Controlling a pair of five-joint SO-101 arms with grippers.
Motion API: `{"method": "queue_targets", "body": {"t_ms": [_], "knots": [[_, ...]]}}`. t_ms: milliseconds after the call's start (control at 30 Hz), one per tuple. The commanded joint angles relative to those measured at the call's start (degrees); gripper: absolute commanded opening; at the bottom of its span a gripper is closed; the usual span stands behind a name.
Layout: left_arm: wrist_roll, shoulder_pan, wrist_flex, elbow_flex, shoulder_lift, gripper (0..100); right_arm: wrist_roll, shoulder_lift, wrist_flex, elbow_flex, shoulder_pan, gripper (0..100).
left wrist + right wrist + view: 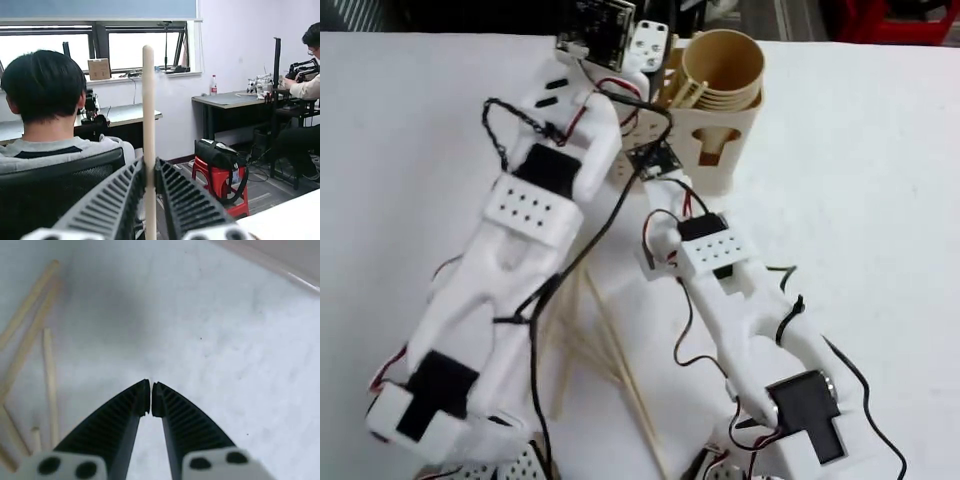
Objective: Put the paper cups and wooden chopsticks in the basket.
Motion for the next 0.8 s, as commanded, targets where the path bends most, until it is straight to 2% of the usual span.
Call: {"method": "queue_targets", "body": {"t_ms": [0,100,233,367,467,600,767], "knots": [[-0.3,0.5,-3.6,-3.1,2.9,2,0.2,-2.0,-0.7,-0.4,0.4,1.8],[-1.0,0.5,-4.6,-3.1,5.4,2,0.2,-2.0,-0.7,-0.4,0.5,1.8],[-6.6,0.5,-6.7,-2.6,7.6,2,0.3,-2.0,-0.7,-0.4,0.5,1.8],[-7.3,0.4,-6.2,-2.5,8.8,2,0.3,-2.0,-0.7,-0.4,0.5,1.8],[-7.1,-0.7,-3.3,-2.6,8.7,4,0.3,-2.0,-0.7,-0.4,0.5,1.8],[-7.0,-1.1,1.8,-3.1,8.5,12,0.3,-2.0,-0.7,-0.4,0.5,1.8],[-7.0,-1.8,4.7,-3.1,8.0,11,0.3,-2.0,-0.7,-0.4,0.5,1.8]]}}
